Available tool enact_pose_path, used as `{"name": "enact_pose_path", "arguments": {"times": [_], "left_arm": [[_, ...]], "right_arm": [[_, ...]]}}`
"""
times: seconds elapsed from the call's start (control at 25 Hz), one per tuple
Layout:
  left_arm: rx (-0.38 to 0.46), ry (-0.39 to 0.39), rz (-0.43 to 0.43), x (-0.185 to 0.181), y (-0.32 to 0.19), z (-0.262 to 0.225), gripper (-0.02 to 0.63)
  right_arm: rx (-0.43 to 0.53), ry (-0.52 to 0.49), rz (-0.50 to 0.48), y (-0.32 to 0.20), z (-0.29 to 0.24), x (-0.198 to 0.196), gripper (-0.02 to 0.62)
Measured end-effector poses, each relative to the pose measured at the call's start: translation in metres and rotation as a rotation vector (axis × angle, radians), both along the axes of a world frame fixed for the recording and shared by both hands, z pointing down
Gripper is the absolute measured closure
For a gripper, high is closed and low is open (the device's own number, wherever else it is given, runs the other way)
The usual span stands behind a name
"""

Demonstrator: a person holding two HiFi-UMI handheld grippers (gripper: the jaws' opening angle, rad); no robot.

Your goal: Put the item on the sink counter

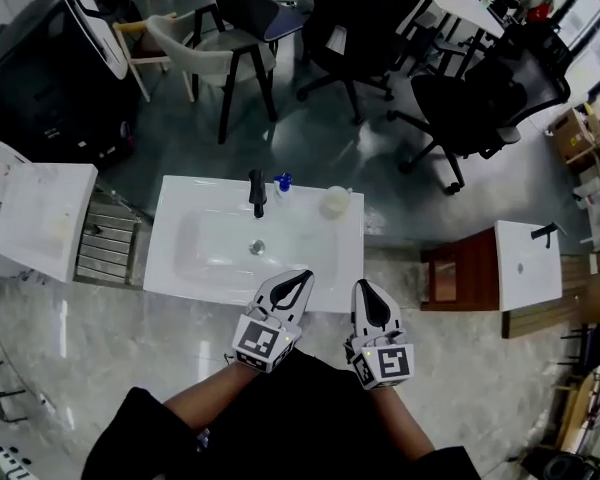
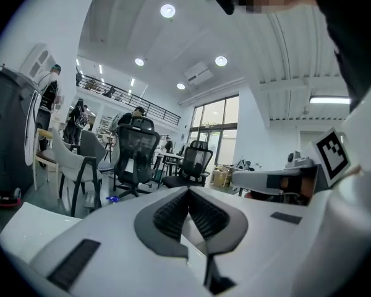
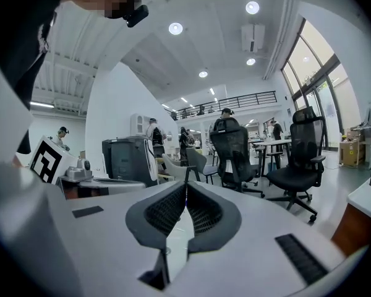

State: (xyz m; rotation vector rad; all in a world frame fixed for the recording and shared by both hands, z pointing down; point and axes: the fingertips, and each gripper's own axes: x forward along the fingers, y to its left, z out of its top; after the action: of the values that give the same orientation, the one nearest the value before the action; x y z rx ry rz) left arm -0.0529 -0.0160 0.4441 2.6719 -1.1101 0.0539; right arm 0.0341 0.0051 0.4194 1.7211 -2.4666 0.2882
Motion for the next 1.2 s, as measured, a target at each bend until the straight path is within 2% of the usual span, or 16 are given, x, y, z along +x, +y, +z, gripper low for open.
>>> {"name": "enact_pose_path", "arguments": {"times": [0.32, 0.56, 0.84, 1.04, 1.2], "left_arm": [[0.003, -0.016, -0.02, 0.048, 0.103, -0.01, 0.592], [0.024, -0.042, -0.119, 0.071, 0.19, -0.011, 0.591], [-0.004, -0.107, -0.185, 0.066, 0.279, -0.002, 0.591], [0.021, -0.099, -0.233, 0.05, 0.297, -0.018, 0.591], [0.088, -0.094, -0.237, 0.043, 0.305, -0.032, 0.591]], "right_arm": [[0.007, -0.008, -0.064, 0.093, -0.002, 0.033, 0.563], [0.001, -0.041, -0.094, 0.178, 0.008, 0.053, 0.563], [0.007, -0.047, -0.172, 0.256, 0.015, 0.045, 0.563], [0.025, -0.038, -0.165, 0.276, -0.001, 0.041, 0.563], [0.046, -0.008, -0.157, 0.283, -0.007, 0.036, 0.563]]}}
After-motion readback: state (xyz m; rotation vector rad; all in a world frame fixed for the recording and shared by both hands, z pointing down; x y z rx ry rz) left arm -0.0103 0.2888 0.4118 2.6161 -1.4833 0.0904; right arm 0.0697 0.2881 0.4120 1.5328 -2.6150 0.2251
